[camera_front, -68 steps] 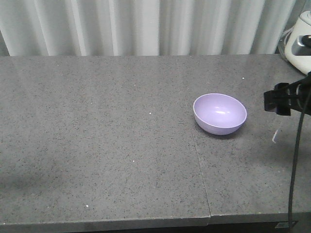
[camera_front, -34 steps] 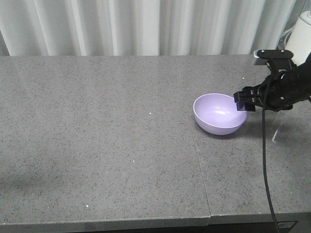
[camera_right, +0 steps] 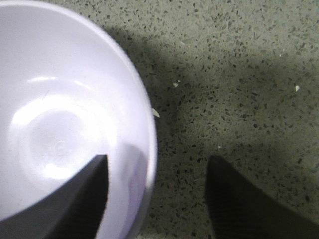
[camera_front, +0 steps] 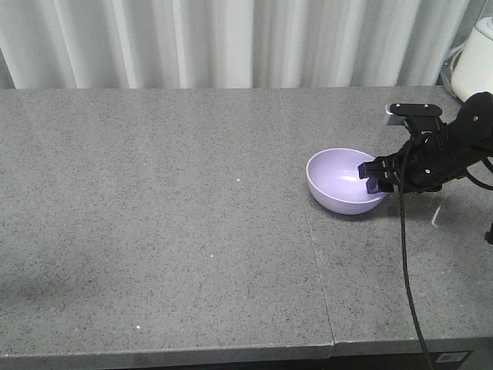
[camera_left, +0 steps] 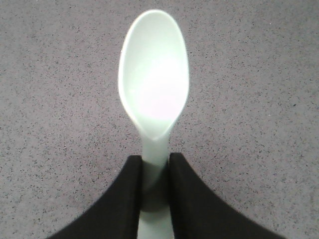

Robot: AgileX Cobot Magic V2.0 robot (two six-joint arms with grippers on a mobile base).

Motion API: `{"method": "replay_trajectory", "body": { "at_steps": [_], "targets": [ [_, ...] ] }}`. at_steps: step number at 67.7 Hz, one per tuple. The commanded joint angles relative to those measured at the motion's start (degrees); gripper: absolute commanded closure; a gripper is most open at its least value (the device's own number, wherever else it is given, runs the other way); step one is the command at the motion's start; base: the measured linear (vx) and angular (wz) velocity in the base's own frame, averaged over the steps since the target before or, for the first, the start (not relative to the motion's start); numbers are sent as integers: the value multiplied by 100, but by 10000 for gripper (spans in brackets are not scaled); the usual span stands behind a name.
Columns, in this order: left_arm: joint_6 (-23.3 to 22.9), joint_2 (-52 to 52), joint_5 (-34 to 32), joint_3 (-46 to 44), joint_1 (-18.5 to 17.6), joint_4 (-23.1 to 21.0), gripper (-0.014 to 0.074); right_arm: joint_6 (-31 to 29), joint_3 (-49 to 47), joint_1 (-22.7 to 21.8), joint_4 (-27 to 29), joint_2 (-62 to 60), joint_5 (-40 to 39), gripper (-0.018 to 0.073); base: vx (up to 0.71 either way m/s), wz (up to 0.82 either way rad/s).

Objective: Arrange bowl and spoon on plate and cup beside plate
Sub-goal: 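Grip the lilac bowl's rim with the right gripper and lift it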

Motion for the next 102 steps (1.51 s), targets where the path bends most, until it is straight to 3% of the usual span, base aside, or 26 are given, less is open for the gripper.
{"method": "replay_trajectory", "body": {
  "at_steps": [1,16,38,75,102],
  "targets": [
    [6,-93,-287,-141,1,-60,603,-56,-186,-19,106,-265,-286,277,0,0],
    [6,-93,-287,-141,1,-60,603,-56,-186,-19,106,-265,-311,577,0,0],
    [6,-93,-287,-141,1,-60,603,-56,-186,-19,106,-702,-103,566,0,0],
    [6,-93,-287,-141,1,-60,603,69,-186,-19,50,-3245,1252,566,0,0],
    [6,-93,-287,-141,1,-60,603,902,-186,-19,-850,-4479,2341,566,0,0]
  ]
}}
